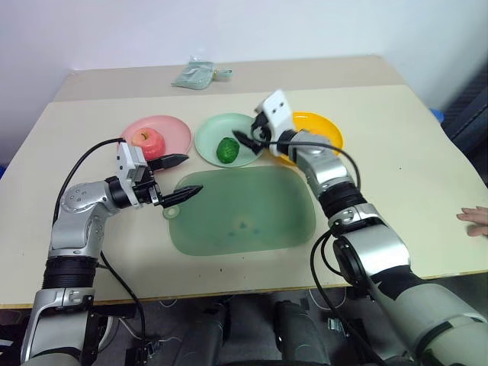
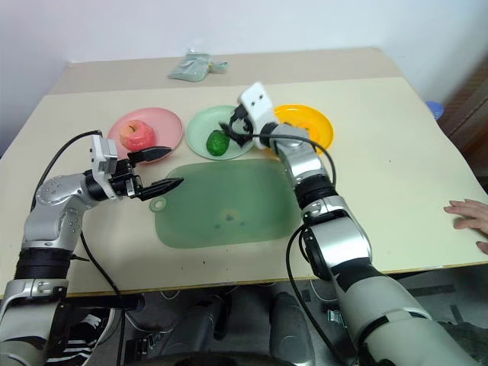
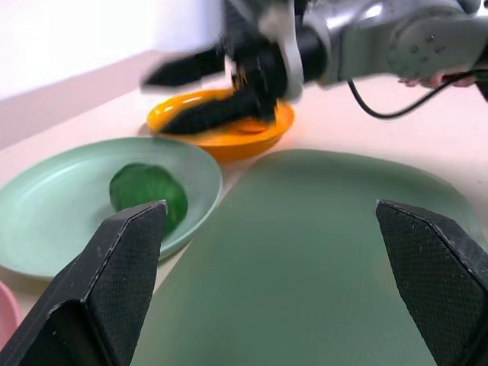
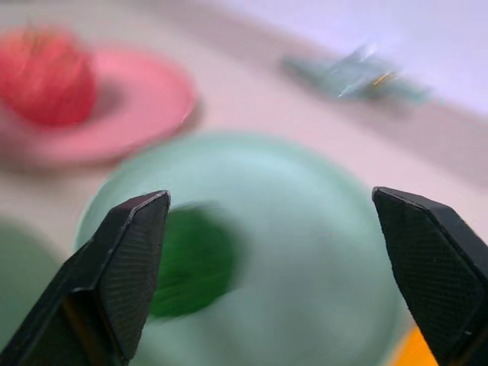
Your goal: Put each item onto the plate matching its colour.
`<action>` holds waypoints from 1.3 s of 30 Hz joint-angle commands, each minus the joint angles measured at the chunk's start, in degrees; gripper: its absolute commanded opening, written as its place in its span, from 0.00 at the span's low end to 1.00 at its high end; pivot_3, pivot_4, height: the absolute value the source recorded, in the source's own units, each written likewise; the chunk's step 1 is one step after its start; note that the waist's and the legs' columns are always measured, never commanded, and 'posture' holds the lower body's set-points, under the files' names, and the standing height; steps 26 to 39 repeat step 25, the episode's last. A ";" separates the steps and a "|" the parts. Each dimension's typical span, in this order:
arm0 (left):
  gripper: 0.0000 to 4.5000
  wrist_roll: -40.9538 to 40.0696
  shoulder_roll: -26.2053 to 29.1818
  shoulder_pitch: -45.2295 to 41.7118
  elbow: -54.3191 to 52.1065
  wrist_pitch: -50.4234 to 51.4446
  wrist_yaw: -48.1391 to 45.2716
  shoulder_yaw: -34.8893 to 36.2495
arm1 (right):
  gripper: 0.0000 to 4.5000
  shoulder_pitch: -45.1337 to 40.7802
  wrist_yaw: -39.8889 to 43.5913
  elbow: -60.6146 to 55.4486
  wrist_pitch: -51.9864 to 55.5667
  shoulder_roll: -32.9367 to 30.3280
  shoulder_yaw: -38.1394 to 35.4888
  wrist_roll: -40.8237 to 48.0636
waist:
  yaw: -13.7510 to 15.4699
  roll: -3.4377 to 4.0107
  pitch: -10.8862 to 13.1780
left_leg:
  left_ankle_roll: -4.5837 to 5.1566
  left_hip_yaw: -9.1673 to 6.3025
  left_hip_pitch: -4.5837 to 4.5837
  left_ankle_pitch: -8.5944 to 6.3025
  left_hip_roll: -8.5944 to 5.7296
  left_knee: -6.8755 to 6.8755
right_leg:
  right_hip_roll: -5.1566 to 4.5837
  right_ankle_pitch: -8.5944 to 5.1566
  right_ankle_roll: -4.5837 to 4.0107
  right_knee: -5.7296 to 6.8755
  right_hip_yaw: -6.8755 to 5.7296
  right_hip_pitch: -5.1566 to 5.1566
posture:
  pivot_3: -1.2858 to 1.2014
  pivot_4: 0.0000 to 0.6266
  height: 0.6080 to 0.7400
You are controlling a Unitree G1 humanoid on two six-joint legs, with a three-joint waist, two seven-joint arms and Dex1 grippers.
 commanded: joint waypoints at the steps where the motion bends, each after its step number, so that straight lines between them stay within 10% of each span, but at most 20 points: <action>1: 1.00 -2.63 0.41 -1.70 -0.11 0.53 -1.99 1.58 | 0.98 9.59 9.66 -16.04 1.27 -4.31 -3.69 8.10 | 0.30 -0.03 -0.03 | 0.00 0.02 0.00 0.00 0.00 -0.01 | 0.00 0.00 0.00 0.00 0.00 0.01 | 0.52 0.24 1.00; 14: 1.00 -1.92 -0.24 -9.40 10.62 -0.18 -10.30 -0.04 | 0.98 43.81 21.50 -63.72 10.18 -23.47 -6.47 20.07 | 0.43 -0.02 -0.02 | 0.06 0.31 0.08 -0.02 0.15 0.07 | 0.11 -0.01 0.02 -0.05 0.30 0.07 | 0.52 0.24 1.00; 39: 1.00 -1.00 -2.41 -12.00 15.44 -2.04 -12.34 -0.49 | 0.98 52.37 21.14 -64.28 7.33 -29.20 -8.62 16.64 | 1.99 -0.10 -0.04 | 0.25 0.82 0.05 -0.15 0.28 0.48 | 0.09 0.00 0.02 -0.13 0.49 0.16 | 0.52 0.24 1.00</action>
